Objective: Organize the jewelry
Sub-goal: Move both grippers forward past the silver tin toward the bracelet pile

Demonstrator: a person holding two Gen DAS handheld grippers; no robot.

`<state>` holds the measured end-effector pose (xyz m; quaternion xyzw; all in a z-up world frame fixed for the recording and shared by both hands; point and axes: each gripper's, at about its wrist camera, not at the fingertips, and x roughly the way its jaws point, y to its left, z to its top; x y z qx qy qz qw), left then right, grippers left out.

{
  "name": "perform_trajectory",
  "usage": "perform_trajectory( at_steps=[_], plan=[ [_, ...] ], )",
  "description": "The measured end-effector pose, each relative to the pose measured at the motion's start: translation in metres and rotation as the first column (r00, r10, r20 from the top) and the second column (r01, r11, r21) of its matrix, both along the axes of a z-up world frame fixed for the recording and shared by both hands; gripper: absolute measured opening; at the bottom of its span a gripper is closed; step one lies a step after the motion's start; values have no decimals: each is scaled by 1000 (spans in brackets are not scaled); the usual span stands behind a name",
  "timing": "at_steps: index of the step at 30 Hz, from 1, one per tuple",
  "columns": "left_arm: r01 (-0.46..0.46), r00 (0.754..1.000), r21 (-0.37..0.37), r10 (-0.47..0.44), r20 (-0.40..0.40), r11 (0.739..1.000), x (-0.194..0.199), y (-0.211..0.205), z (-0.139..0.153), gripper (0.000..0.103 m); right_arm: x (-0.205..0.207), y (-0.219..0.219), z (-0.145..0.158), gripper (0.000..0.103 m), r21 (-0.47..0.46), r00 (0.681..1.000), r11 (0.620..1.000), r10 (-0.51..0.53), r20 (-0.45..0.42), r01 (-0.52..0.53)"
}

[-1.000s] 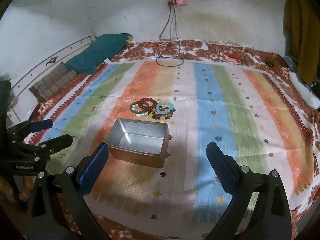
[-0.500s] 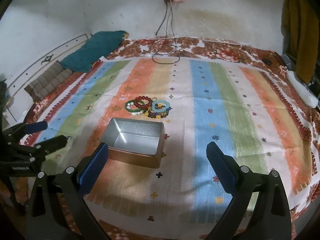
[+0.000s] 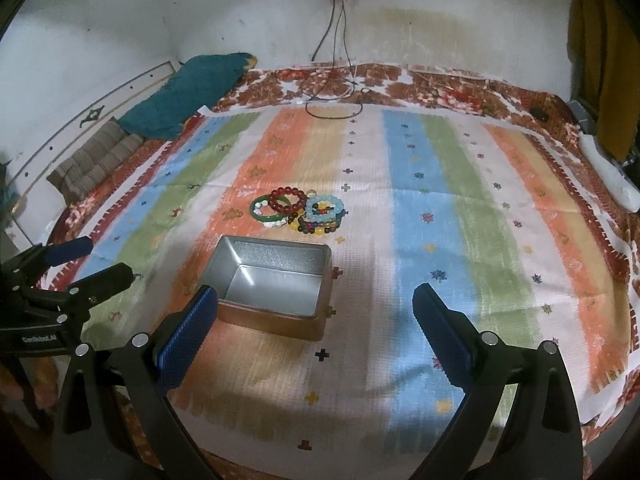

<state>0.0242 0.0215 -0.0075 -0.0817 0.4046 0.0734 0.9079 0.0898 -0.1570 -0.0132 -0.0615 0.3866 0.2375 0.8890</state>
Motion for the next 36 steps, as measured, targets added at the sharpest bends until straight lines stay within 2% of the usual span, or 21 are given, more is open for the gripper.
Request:
perform_trajectory(
  at_steps=[8,13,36],
  plan=[
    [9,1000,19,-9,-19,1000,16,2,0,97,12,2,1,99,-5,1000,1000,-4,-1,4],
    [14,999,57,-12,-30,998,31,4,0,97,25,4,2,99,-13,1000,1000,-10,-1,10],
    [-2,996,81,9,-87,997,96,22,-6,97,79,21,-7,99,-55,997,998,-33,-64,30]
  ],
)
